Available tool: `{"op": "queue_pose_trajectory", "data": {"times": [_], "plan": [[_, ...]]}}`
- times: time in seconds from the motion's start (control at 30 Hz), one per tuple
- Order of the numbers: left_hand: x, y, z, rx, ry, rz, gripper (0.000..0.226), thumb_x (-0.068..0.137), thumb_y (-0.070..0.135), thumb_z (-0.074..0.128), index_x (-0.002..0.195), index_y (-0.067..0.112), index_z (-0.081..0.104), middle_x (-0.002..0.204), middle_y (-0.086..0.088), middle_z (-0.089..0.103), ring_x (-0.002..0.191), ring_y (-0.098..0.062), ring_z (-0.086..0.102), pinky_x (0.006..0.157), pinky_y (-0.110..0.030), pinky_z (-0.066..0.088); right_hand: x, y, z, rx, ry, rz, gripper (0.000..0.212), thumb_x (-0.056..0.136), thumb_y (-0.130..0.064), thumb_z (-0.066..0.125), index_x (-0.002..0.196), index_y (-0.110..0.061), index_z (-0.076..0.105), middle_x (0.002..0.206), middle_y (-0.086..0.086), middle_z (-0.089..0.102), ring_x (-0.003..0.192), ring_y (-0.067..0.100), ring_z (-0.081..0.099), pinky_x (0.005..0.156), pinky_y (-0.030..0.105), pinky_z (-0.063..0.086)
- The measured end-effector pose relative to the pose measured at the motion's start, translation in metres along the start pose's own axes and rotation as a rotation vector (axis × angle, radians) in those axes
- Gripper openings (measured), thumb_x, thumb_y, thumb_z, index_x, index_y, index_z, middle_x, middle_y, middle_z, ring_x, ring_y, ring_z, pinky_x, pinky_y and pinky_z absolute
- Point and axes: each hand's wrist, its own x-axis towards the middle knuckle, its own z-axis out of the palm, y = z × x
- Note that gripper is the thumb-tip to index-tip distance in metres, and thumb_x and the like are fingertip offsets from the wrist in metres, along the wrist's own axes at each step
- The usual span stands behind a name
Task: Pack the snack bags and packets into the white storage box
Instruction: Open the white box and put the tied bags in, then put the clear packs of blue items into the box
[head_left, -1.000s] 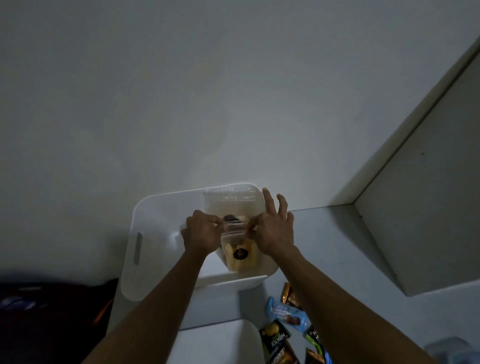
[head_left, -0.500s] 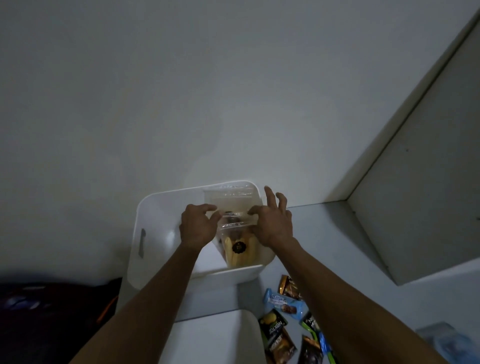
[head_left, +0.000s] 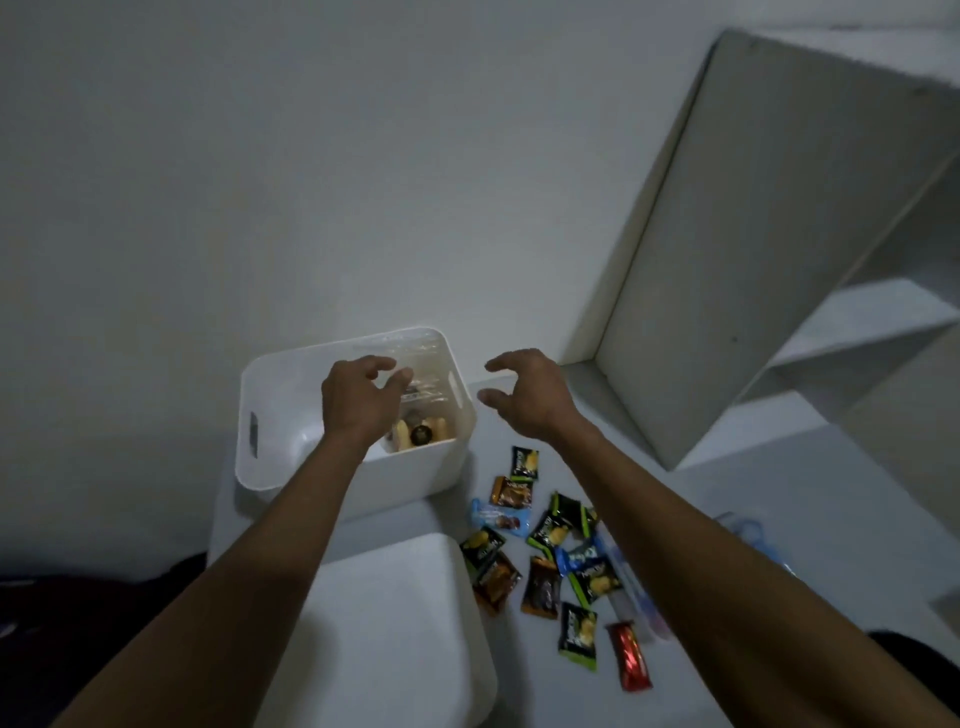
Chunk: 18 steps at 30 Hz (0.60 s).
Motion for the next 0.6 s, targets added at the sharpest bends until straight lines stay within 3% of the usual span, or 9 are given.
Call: {"op": "queue_pose_trajectory", "data": {"times": [0.13, 0.3, 0.4, 0.47, 0.53, 0.6], "plan": [[-0.043, 0.026, 0.025, -0.088, -0.045, 0.008, 0.032, 0.082, 0.034, 0.075, 0.109, 0.016, 0.074, 0.108, -0.006, 0.069, 0.093, -0.018, 0.065, 0.085, -0.026, 0.048, -0.052, 0.035, -0.042, 0.187, 0.011, 0.086, 0.042, 0.087, -0.037, 0.072, 0.125, -0.022, 0.064, 0.131, 0.003, 0.059, 0.116, 0.018, 0.058, 0.089, 0.035, 0.052], [-0.101, 0.054, 0.085, -0.15, -0.132, 0.025, 0.033, 0.085, 0.031, 0.073, 0.114, 0.015, 0.07, 0.107, -0.005, 0.066, 0.088, -0.014, 0.059, 0.078, -0.023, 0.041, -0.114, 0.12, -0.083, 0.31, 0.096, 0.196, 0.034, 0.085, -0.033, 0.075, 0.117, -0.022, 0.068, 0.114, -0.001, 0.067, 0.098, 0.013, 0.064, 0.065, 0.01, 0.047], [-0.139, 0.068, 0.136, -0.146, -0.154, 0.04, 0.034, 0.084, 0.033, 0.073, 0.114, 0.017, 0.07, 0.108, -0.006, 0.066, 0.087, -0.013, 0.06, 0.077, -0.021, 0.043, -0.146, 0.186, -0.103, 0.348, 0.148, 0.275, 0.034, 0.085, -0.03, 0.076, 0.116, -0.02, 0.07, 0.11, 0.0, 0.071, 0.091, 0.011, 0.067, 0.07, 0.016, 0.051], [-0.168, 0.078, 0.177, -0.13, -0.161, 0.043, 0.034, 0.084, 0.031, 0.073, 0.114, 0.015, 0.069, 0.107, -0.008, 0.064, 0.087, -0.011, 0.056, 0.074, -0.013, 0.039, -0.163, 0.233, -0.115, 0.367, 0.176, 0.323, 0.034, 0.085, -0.028, 0.075, 0.117, -0.019, 0.07, 0.11, 0.001, 0.07, 0.088, 0.009, 0.067, 0.072, 0.022, 0.055], [-0.203, 0.087, 0.221, -0.146, -0.176, 0.031, 0.034, 0.084, 0.031, 0.073, 0.115, 0.018, 0.067, 0.109, -0.007, 0.062, 0.092, -0.011, 0.056, 0.07, -0.007, 0.037, -0.179, 0.282, -0.125, 0.36, 0.184, 0.358, 0.034, 0.087, -0.027, 0.073, 0.12, -0.018, 0.068, 0.114, 0.003, 0.068, 0.092, 0.014, 0.066, 0.067, 0.017, 0.053], [-0.237, 0.097, 0.267, -0.182, -0.22, -0.01, 0.038, 0.084, 0.032, 0.073, 0.119, 0.024, 0.062, 0.114, -0.003, 0.058, 0.099, -0.011, 0.057, 0.077, -0.015, 0.042, -0.191, 0.331, -0.127, 0.298, 0.199, 0.361, 0.037, 0.088, -0.027, 0.072, 0.123, -0.018, 0.066, 0.121, 0.004, 0.066, 0.101, 0.018, 0.063, 0.074, 0.017, 0.05]]}}
